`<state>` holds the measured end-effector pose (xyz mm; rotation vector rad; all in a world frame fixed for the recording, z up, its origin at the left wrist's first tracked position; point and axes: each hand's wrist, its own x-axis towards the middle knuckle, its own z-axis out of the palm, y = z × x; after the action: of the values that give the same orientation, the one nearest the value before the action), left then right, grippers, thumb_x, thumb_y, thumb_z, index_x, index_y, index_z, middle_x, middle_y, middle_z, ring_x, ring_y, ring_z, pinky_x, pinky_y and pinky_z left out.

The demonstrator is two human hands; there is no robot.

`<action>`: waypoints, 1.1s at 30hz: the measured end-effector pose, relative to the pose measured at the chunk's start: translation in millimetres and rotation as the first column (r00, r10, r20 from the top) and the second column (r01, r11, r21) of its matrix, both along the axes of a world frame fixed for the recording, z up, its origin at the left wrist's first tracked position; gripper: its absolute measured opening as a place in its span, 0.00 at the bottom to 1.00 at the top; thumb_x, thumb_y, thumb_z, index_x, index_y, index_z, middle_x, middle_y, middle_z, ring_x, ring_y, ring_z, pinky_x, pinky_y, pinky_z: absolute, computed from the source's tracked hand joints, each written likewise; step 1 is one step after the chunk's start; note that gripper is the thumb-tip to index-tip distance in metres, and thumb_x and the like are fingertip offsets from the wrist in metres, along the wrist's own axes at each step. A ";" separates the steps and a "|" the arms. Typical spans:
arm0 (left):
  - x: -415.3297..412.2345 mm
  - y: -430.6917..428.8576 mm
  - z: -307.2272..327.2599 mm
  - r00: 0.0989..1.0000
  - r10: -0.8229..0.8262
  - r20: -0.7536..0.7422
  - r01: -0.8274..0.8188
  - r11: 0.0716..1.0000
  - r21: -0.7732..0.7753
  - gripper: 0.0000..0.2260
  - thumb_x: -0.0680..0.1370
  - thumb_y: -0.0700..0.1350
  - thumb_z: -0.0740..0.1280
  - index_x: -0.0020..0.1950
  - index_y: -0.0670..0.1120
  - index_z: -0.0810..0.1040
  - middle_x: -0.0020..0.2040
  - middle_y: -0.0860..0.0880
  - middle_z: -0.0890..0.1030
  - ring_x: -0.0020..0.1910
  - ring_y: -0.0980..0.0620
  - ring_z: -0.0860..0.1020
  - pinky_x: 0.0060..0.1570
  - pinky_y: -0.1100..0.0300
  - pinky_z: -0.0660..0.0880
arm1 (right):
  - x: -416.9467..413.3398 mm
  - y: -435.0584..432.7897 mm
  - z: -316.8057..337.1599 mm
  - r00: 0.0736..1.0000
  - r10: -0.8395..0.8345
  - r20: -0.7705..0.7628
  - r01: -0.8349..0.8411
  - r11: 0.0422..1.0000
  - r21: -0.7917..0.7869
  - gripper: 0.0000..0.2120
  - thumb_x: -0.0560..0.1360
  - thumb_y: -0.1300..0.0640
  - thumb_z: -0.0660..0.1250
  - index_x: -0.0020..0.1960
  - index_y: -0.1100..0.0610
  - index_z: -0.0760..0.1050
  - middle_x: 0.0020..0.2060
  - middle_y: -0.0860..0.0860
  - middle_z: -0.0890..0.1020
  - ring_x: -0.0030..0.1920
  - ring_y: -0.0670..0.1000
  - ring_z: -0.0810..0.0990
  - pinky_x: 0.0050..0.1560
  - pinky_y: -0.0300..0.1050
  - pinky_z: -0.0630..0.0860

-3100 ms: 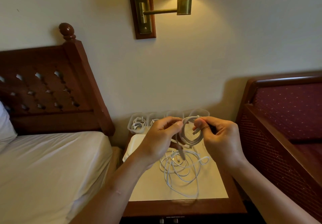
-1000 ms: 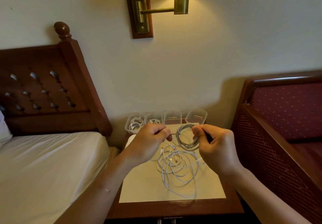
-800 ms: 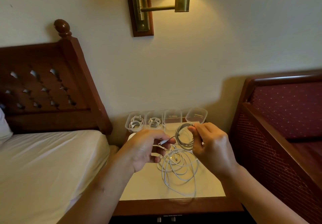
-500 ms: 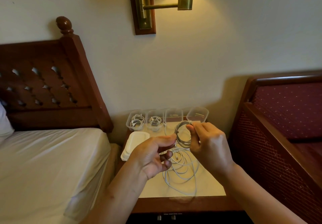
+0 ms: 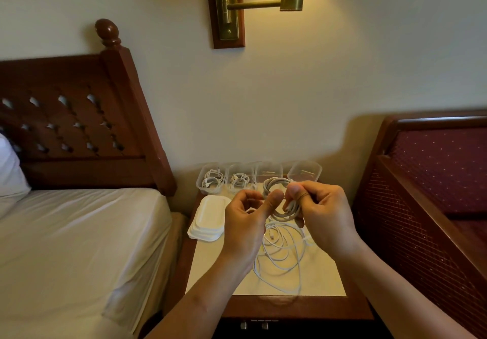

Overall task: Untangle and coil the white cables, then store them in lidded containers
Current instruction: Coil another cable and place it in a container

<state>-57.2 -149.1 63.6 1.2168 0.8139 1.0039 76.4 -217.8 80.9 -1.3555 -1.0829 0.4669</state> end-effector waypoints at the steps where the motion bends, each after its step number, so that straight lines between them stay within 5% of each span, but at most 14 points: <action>1: -0.1 -0.8 0.1 0.999 -0.031 -0.021 0.032 0.997 0.073 0.18 0.71 0.57 0.77 0.48 0.44 0.82 0.36 0.43 0.78 0.31 0.51 0.70 0.30 0.57 0.69 | 0.4 -1.2 1.8 0.997 0.049 -0.060 -0.050 0.999 -0.013 0.15 0.82 0.54 0.65 0.41 0.55 0.84 0.31 0.57 0.82 0.29 0.61 0.75 0.30 0.54 0.73; 5: -4.9 5.7 3.6 0.988 -0.092 -0.122 0.127 0.938 0.322 0.04 0.81 0.46 0.72 0.49 0.49 0.87 0.39 0.41 0.83 0.37 0.39 0.77 0.36 0.45 0.75 | 0.5 -3.2 6.0 0.861 0.215 -0.460 -0.261 0.965 -0.039 0.19 0.84 0.55 0.61 0.41 0.57 0.85 0.34 0.57 0.79 0.33 0.52 0.71 0.34 0.45 0.67; 10: -6.6 8.8 0.5 0.982 -0.155 -0.104 0.182 0.926 0.331 0.04 0.81 0.44 0.71 0.50 0.47 0.86 0.42 0.34 0.80 0.38 0.39 0.75 0.37 0.42 0.71 | 0.8 -6.4 7.3 0.562 0.262 -0.785 -0.440 0.898 -0.015 0.15 0.82 0.54 0.65 0.58 0.63 0.83 0.36 0.54 0.76 0.34 0.48 0.71 0.39 0.44 0.65; 12: -11.5 10.1 -2.6 0.963 -0.257 -0.086 0.271 0.922 0.277 0.10 0.80 0.49 0.71 0.49 0.42 0.84 0.42 0.32 0.77 0.40 0.43 0.72 0.42 0.47 0.68 | 6.0 -9.8 4.7 0.503 0.298 -0.811 -0.486 0.874 0.020 0.25 0.72 0.59 0.74 0.67 0.64 0.77 0.40 0.55 0.75 0.36 0.49 0.71 0.40 0.44 0.67; 14: -19.3 12.8 -2.8 0.927 -0.370 -0.058 0.373 0.898 0.233 0.12 0.80 0.49 0.68 0.48 0.41 0.84 0.43 0.37 0.80 0.42 0.48 0.74 0.44 0.55 0.70 | 12.7 -11.6 -0.1 0.577 0.296 -0.761 -0.482 0.876 -0.024 0.35 0.65 0.69 0.73 0.72 0.61 0.71 0.43 0.59 0.76 0.41 0.54 0.76 0.41 0.46 0.71; 17: -28.8 16.5 1.1 0.870 -0.493 -0.020 0.488 0.853 0.184 0.11 0.80 0.46 0.65 0.49 0.47 0.87 0.47 0.42 0.83 0.45 0.48 0.75 0.47 0.56 0.71 | 16.5 -13.1 -0.2 0.716 0.265 -0.646 -0.431 0.895 -0.110 0.37 0.61 0.74 0.70 0.69 0.59 0.71 0.38 0.57 0.76 0.41 0.56 0.78 0.39 0.46 0.73; 26: -28.7 19.0 2.6 0.850 -0.524 -0.059 0.521 0.818 0.242 0.14 0.82 0.42 0.65 0.54 0.30 0.80 0.40 0.37 0.78 0.41 0.43 0.75 0.40 0.55 0.71 | 15.1 -16.6 7.1 0.875 0.274 -0.400 -0.354 0.925 -0.141 0.29 0.68 0.69 0.77 0.64 0.59 0.70 0.37 0.61 0.81 0.36 0.59 0.74 0.34 0.47 0.71; 30: -29.0 18.4 2.9 0.872 -0.486 -0.060 0.484 0.837 0.255 0.11 0.82 0.41 0.65 0.54 0.32 0.81 0.39 0.39 0.78 0.39 0.45 0.76 0.38 0.57 0.70 | 11.6 -20.4 10.2 0.963 0.222 -0.156 -0.242 0.963 -0.122 0.24 0.72 0.63 0.78 0.63 0.54 0.72 0.39 0.61 0.84 0.37 0.67 0.79 0.38 0.53 0.79; 33: -32.3 19.0 4.0 0.877 -0.479 -0.048 0.473 0.840 0.266 0.10 0.81 0.41 0.66 0.52 0.35 0.84 0.37 0.39 0.79 0.37 0.46 0.76 0.37 0.57 0.70 | 11.3 -21.1 11.7 0.986 0.155 -0.060 -0.161 0.981 -0.107 0.27 0.71 0.61 0.80 0.65 0.50 0.72 0.43 0.57 0.86 0.38 0.60 0.85 0.40 0.53 0.84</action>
<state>-89.5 -130.1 67.6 1.5468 0.3256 0.7233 87.7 -239.0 92.7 -1.3526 -1.1409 0.6842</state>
